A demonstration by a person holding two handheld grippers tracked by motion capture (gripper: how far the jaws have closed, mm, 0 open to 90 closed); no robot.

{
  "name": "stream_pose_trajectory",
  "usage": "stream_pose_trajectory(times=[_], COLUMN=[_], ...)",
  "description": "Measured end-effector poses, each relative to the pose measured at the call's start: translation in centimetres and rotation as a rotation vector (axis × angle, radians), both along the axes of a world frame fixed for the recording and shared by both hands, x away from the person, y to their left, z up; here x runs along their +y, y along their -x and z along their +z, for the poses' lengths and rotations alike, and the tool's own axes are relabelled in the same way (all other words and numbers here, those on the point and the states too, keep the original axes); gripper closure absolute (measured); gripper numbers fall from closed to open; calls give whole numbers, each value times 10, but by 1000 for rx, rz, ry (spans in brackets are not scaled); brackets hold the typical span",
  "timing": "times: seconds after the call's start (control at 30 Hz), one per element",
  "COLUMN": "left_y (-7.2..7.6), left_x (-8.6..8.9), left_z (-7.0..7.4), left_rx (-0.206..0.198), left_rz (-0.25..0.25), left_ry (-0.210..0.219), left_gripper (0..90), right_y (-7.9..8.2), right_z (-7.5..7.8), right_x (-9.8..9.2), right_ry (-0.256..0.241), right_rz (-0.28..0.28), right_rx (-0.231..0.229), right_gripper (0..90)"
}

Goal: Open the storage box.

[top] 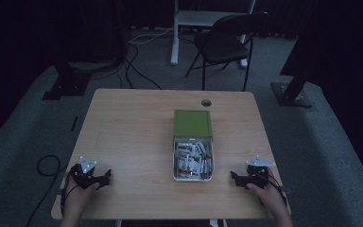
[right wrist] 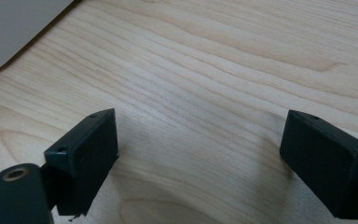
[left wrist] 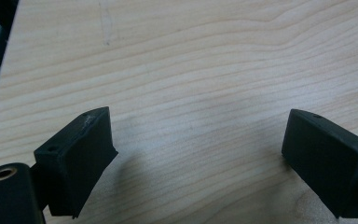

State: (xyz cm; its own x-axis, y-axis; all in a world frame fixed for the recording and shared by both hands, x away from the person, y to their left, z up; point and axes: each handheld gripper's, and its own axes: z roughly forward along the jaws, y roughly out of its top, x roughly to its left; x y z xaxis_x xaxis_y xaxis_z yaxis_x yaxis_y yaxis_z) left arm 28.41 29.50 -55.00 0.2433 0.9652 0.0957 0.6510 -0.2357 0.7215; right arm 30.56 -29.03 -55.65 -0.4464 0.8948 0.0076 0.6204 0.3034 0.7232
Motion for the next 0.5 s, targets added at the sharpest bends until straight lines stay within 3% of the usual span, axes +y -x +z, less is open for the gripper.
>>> stream_pose_trajectory(times=[0.13, 0.23, 0.5], left_y=[-3, -5, -6], left_x=[1, 0, -2], left_z=[0, -1, -1], left_rx=[17, 51, 50], left_rz=[19, 42, 51], left_ry=[16, 74, 75], left_gripper=[97, 99, 97], right_y=[0, 0, 0], right_z=[0, 0, 0], right_x=[0, 0, 0], right_ry=[0, 0, 0], right_rz=[0, 0, 0], right_rx=[0, 0, 1], right_gripper=[110, 110, 109])
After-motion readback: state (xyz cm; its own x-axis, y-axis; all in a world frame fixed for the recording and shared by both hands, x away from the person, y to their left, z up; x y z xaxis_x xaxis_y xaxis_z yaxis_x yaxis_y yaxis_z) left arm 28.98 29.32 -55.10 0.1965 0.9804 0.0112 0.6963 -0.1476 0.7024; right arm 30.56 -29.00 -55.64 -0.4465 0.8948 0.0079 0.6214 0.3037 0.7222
